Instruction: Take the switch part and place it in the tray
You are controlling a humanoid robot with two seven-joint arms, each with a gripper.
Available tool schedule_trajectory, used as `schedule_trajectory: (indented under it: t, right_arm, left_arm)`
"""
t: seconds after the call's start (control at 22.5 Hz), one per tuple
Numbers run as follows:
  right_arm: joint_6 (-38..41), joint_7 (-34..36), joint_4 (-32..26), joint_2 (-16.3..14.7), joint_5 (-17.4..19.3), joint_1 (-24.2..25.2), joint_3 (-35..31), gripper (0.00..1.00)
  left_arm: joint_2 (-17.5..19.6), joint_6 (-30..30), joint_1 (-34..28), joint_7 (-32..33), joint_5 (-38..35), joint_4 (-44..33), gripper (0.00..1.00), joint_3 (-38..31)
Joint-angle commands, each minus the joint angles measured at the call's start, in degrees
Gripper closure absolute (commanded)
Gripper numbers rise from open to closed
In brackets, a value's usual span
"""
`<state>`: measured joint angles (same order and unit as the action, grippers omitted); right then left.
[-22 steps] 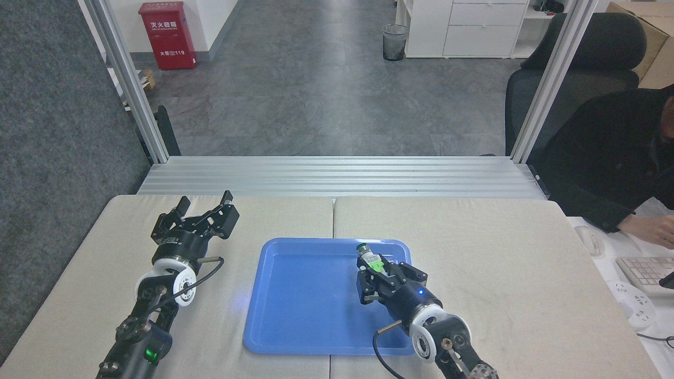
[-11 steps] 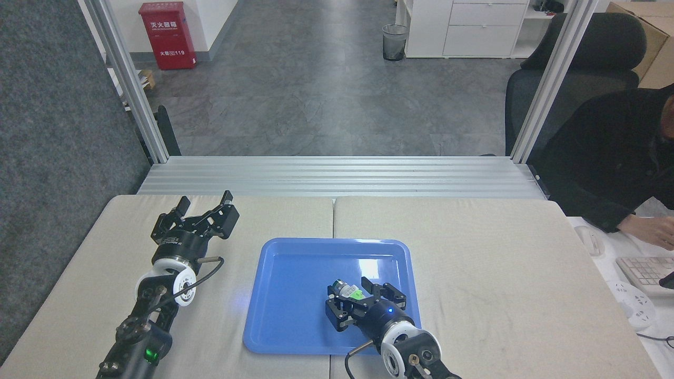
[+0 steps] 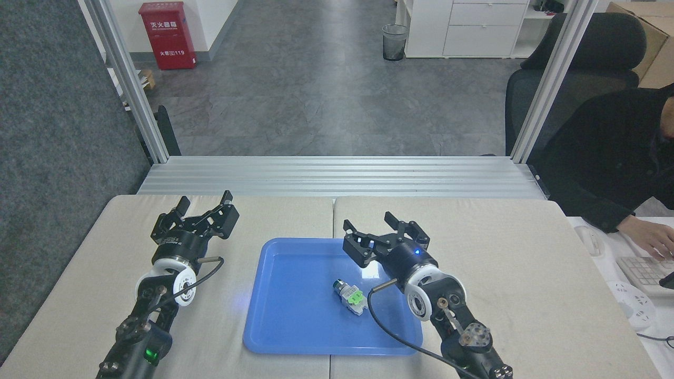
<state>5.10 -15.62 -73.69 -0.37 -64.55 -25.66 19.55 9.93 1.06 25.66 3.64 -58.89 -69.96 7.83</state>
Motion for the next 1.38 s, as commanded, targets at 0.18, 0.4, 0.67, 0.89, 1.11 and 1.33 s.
schedule_trajectory:
  t: [0.18, 0.4, 0.67, 0.89, 1.11, 1.33]
  right_arm:
    - [6.7, 2.3, 0.7, -12.1, 1.5, 1.9, -34.6, 0.02]
    - [8.1, 3.1, 0.1, -11.9, 3.9, 5.2, -36.8, 0.02]
    - [8.8, 3.1, -0.3, -12.2, 3.9, 5.1, -36.5, 0.02]
    - [8.9, 2.9, -1.5, -11.8, 3.8, 5.3, -36.0, 0.02]
    - [8.7, 2.6, -1.6, -11.7, 3.7, 5.3, -35.8, 0.02]
    - [8.7, 2.6, -1.9, -11.8, 3.7, 5.3, -35.8, 0.02]
  left_arm:
    - [0.0, 0.0, 0.0, 0.0, 0.0, 0.0, 0.00, 0.0]
    - [0.0, 0.0, 0.0, 0.0, 0.0, 0.0, 0.00, 0.0]
    - [0.0, 0.0, 0.0, 0.0, 0.0, 0.0, 0.00, 0.0]
    - [0.0, 0.0, 0.0, 0.0, 0.0, 0.0, 0.00, 0.0]
    - [0.0, 0.0, 0.0, 0.0, 0.0, 0.0, 0.00, 0.0]
    - [0.0, 0.0, 0.0, 0.0, 0.0, 0.0, 0.00, 0.0]
